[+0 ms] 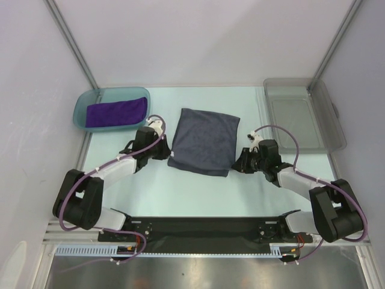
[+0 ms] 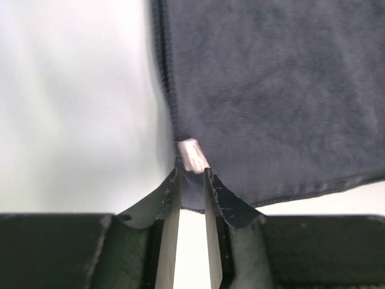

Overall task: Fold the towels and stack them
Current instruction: Fold the towel

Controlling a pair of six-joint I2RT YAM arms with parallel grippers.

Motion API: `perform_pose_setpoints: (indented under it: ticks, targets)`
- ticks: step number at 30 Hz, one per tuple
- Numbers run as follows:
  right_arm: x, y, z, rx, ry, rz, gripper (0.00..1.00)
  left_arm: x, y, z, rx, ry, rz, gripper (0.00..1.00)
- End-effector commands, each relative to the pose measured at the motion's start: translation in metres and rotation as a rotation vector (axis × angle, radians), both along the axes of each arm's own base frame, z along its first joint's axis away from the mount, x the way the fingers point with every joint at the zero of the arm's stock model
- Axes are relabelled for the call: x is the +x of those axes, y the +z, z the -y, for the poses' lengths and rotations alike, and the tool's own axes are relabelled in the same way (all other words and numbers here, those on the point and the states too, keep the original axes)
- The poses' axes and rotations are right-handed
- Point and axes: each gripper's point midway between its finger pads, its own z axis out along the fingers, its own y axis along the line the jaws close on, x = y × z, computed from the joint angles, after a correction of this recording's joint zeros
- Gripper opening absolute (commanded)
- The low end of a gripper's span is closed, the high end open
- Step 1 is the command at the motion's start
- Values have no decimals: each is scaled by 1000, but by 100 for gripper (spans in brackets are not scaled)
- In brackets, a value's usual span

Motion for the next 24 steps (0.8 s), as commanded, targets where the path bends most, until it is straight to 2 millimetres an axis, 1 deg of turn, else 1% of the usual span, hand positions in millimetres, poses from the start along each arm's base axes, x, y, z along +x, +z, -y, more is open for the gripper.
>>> perform_pose_setpoints:
  ticks: [1,2,3,4,5,6,7,8,11,12,14,15,17,20,21,23,24]
  targets:
    - [-7,2,-5,24,14,-6,25,7,15,-9,12,85,36,27]
    - [-11,1,-4,26,11,-25,28,7,16,-16,41,120,30,31]
    - [-14,2,-6,36,22,-33,30,3,15,-19,48,133,12,33]
    - [-16,6,-7,43,30,-32,32,5,18,-25,68,167,20,36]
    - [-21,6,-8,43,37,-54,36,7,24,-30,79,196,35,41]
    - [-22,8,-8,47,34,-61,37,5,25,-31,68,212,26,43]
    - [-21,13,-7,50,24,-56,37,3,27,-27,53,203,24,44]
    - [-22,14,-5,47,13,-68,39,0,26,-19,25,161,11,45]
    - [-17,19,-2,48,-37,-78,45,-10,15,0,-19,85,-44,47]
    - [-16,21,-2,52,-48,-79,46,-14,5,4,-19,68,-83,47]
    - [-17,17,-1,54,-81,-134,48,-18,-8,8,-15,51,-126,48]
    - [-17,16,-1,57,-97,-146,49,-21,-19,11,-18,40,-164,49]
    - [-16,15,-3,73,-121,-170,51,-23,-26,13,-22,35,-189,50]
    - [-15,16,-4,77,-160,-198,51,-22,-32,17,-36,38,-210,51]
    - [-13,15,-2,65,-196,-198,52,-23,-34,17,-37,42,-218,51]
    - [-15,13,-7,75,-224,-211,51,-24,-43,17,-27,45,-247,50]
    - [-14,8,-16,96,-259,-209,51,-31,-53,20,-29,44,-293,37]
